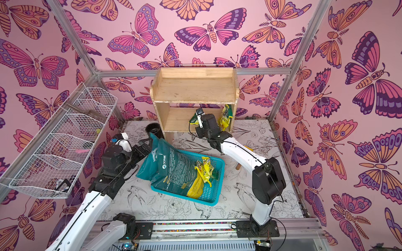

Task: Take down the fertilizer bag from the shelf
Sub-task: Pick up the fertilizer bag from the shelf, then place the fertilizer bag in the storage box.

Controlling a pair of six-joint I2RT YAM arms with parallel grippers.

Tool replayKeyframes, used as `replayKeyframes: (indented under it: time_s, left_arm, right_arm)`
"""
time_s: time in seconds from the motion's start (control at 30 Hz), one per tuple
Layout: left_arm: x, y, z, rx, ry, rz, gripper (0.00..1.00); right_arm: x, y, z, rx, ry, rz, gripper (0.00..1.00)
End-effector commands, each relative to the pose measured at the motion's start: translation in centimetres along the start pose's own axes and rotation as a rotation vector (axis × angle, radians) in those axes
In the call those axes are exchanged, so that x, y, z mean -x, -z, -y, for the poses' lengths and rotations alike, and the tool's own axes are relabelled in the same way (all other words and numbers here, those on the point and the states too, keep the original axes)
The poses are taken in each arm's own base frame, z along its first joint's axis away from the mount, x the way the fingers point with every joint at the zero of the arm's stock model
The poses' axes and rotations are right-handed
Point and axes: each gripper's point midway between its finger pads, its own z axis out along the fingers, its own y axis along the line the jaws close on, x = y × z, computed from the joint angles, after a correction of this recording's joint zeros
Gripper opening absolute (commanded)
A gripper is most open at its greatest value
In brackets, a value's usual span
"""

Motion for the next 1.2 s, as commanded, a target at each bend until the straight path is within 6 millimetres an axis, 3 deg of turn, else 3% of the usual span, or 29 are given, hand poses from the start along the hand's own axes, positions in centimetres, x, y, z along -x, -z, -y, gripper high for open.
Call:
replayKeyframes:
  time_s: [0.0,0.2,0.43,0.6,0.63,0.73,0.93,1.17]
  left_arm:
    - [0.4,-0.1,0.4,-0.012,-0.017,0.016,0.92]
    - [0.4,-0.1,0.5,-0.016,-0.018,0.016,0.92]
    - [0.2,-0.1,0.3,-0.014,-0.015,0.012,0.92]
    - [0.4,0.1,0.4,-0.019,-0.012,0.017,0.92]
    - [0.4,0.2,0.5,-0.021,-0.012,0.019,0.92]
    - [0.4,0.4,0.5,-0.022,-0.009,0.024,0.92]
    - [0.3,0.4,0.5,-0.025,-0.004,0.022,0.92]
    - [0.9,0.6,1.1,-0.038,-0.011,0.032,0.92]
  right_arm:
    - [4.3,3.1,-1.1,0.068,-0.025,0.095,0.0]
    - [5.6,5.0,-1.2,0.085,-0.045,0.131,0.0]
    - [6.5,7.5,-2.8,0.131,-0.044,0.16,0.0]
    - [6.5,8.1,-3.7,0.144,-0.028,0.156,0.0]
    - [7.3,9.6,-3.5,0.151,-0.035,0.18,0.0]
    - [6.9,11.1,-4.4,0.185,-0.047,0.165,0.0]
    - [3.8,14.9,-6.1,0.175,-0.029,0.055,0.0]
    - [-3.8,18.2,-9.0,0.226,-0.009,-0.184,0.0]
